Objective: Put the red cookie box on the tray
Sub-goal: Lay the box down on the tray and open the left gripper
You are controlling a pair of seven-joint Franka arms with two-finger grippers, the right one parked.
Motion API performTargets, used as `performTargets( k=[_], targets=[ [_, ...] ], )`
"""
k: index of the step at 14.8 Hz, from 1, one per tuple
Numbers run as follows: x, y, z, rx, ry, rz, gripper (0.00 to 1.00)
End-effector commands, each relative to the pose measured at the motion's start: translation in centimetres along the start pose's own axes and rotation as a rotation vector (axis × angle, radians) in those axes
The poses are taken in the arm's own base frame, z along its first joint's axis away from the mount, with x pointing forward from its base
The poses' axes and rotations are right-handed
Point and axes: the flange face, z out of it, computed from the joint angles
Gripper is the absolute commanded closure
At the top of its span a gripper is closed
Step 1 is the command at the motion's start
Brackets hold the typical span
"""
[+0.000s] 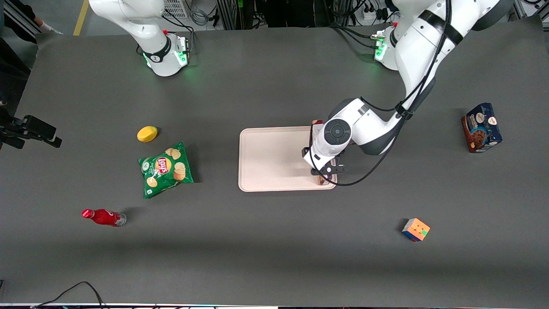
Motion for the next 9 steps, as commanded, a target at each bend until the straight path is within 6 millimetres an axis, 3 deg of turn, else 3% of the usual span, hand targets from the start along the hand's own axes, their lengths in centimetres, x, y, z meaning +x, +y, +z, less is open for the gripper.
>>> performTargets(
  k=[1,4,7,9],
  targets=[
    [0.7,1.7,-6.8,0.054,0.039,-0.002,0.0],
    [-0.5,3.3,-16.9,0.135,0.004,0.014,0.0],
    [-3.0,1.4,-26.4,0.171,0.115,0.087,0.0],
    [-3.2,-1.7,-30.7,0.202,0.161,0.1,0.0]
  ],
)
